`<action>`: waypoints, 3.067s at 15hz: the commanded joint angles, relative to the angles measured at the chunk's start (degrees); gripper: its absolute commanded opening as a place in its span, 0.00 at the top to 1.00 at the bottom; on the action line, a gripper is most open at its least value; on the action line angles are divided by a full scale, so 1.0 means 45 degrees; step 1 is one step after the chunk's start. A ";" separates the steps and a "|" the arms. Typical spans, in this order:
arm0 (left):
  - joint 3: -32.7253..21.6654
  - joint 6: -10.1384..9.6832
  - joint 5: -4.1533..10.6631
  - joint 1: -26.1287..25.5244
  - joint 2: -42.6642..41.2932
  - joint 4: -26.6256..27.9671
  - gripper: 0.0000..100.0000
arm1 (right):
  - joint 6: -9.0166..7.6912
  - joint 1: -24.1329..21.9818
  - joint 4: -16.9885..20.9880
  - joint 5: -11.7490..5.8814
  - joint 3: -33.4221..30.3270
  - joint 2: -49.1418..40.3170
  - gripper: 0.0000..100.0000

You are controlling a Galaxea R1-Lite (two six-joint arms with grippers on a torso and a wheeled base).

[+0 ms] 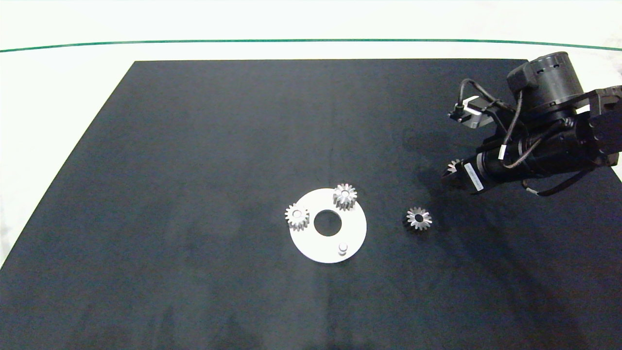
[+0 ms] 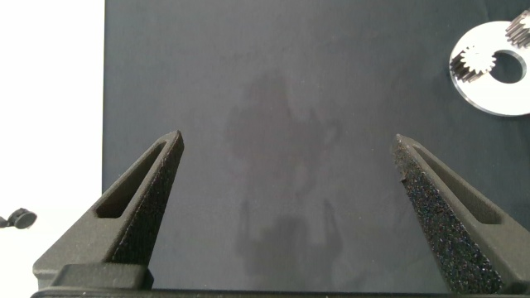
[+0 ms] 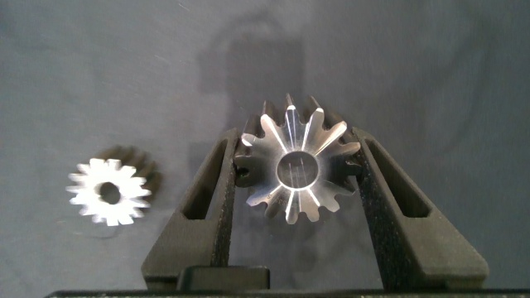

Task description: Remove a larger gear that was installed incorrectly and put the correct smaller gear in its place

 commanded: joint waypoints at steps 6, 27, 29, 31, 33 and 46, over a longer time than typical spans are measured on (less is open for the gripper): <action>0.0020 0.0013 0.0009 0.0002 -0.0006 0.0031 0.00 | 0.0152 -0.0542 -0.0060 0.0262 0.0419 0.0639 0.72; 0.0313 0.0013 0.0029 0.0041 -0.0123 -0.0008 0.00 | -0.0473 0.2388 0.0819 0.1571 0.1025 -0.1041 0.00; 0.0313 0.0013 0.0029 0.0041 -0.0162 -0.0008 0.00 | -0.0493 0.2525 0.0741 0.1414 0.1533 -0.0885 0.00; 0.0254 0.0013 0.0029 0.0022 -0.0280 -0.0008 0.00 | -0.0493 0.2544 0.0643 0.1082 0.1962 -0.0729 0.00; 0.0254 0.0013 0.0029 0.0002 -0.0299 -0.0008 0.00 | -0.0493 0.2505 0.0272 0.1024 0.2255 -0.0553 0.00; 0.0430 0.0013 0.0029 -0.0017 -0.0533 0.0012 0.00 | -0.0395 0.2466 -0.0900 0.0282 0.2548 0.0111 0.07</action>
